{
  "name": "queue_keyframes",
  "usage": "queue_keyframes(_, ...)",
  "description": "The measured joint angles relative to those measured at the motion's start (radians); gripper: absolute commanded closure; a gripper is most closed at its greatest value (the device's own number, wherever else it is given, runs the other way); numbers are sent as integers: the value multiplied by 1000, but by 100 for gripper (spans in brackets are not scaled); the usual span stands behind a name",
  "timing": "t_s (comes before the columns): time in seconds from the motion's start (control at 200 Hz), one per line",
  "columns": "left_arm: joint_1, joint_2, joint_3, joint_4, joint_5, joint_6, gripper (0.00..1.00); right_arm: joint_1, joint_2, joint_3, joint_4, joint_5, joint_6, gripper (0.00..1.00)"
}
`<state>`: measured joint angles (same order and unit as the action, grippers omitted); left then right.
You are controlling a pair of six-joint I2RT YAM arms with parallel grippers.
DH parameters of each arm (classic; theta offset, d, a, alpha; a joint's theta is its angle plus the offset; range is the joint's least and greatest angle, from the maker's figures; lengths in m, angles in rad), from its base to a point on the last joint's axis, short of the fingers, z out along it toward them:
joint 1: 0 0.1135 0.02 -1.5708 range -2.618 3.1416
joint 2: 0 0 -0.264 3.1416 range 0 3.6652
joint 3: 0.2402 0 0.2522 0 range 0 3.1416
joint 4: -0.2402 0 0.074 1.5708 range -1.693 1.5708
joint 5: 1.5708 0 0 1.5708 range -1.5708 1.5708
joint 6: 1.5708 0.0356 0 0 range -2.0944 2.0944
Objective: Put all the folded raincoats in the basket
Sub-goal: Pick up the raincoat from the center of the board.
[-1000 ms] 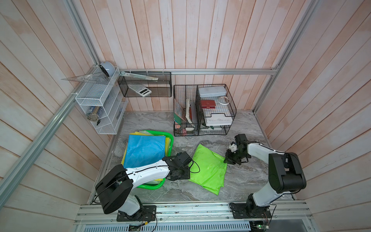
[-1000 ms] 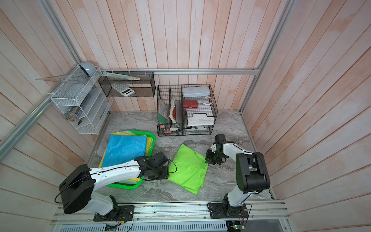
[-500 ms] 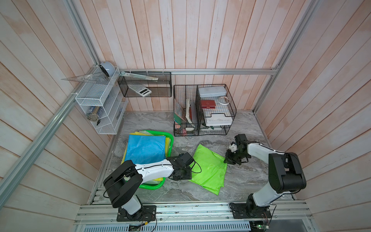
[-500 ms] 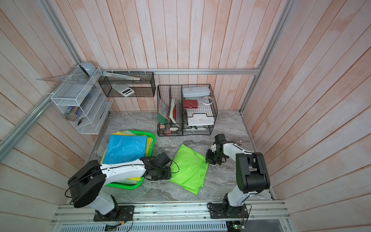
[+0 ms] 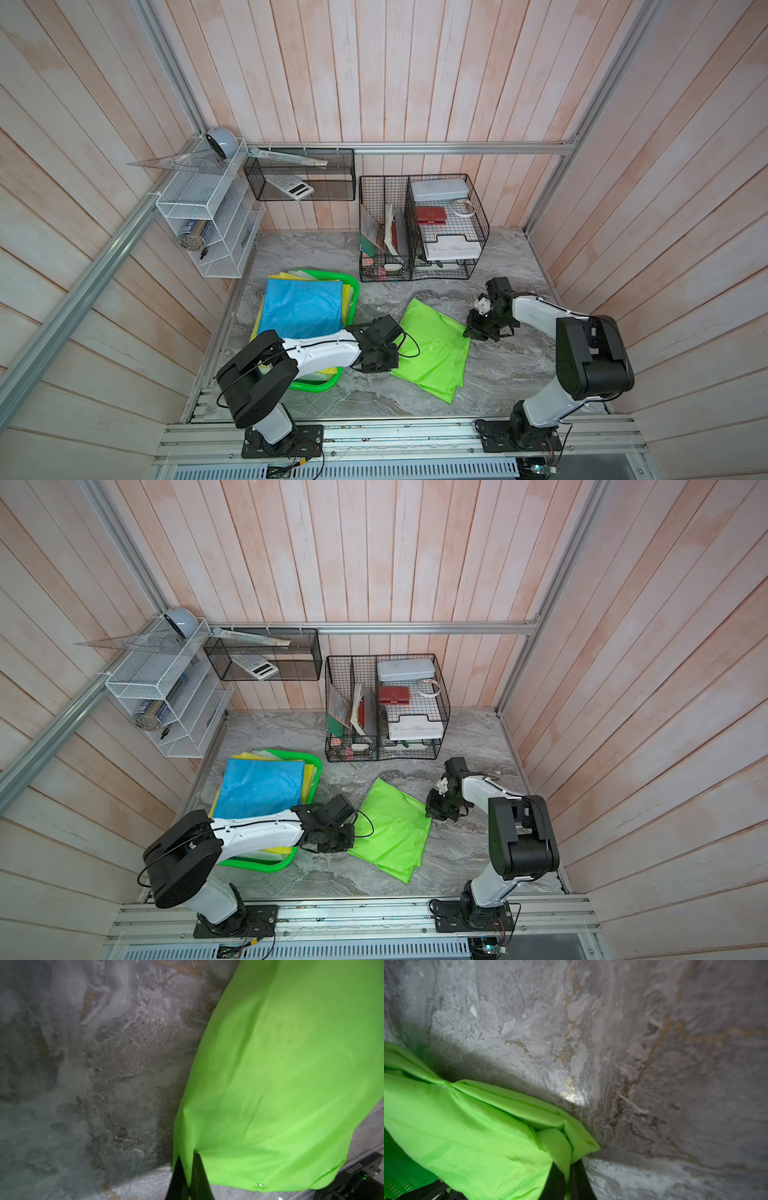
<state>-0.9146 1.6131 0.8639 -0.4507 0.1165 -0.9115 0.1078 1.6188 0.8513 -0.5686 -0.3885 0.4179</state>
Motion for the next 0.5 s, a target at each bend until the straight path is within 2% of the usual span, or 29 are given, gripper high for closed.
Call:
queue_keyframes(0.34, 0, -157, 127, -217, -93, 51, 100, 6, -206, -6, -90, -18, 9, 100)
queue_keyframes(0.5, 7, -269, 227, -355, -153, 78, 100, 71, -316, 70, -162, -16, 52, 100)
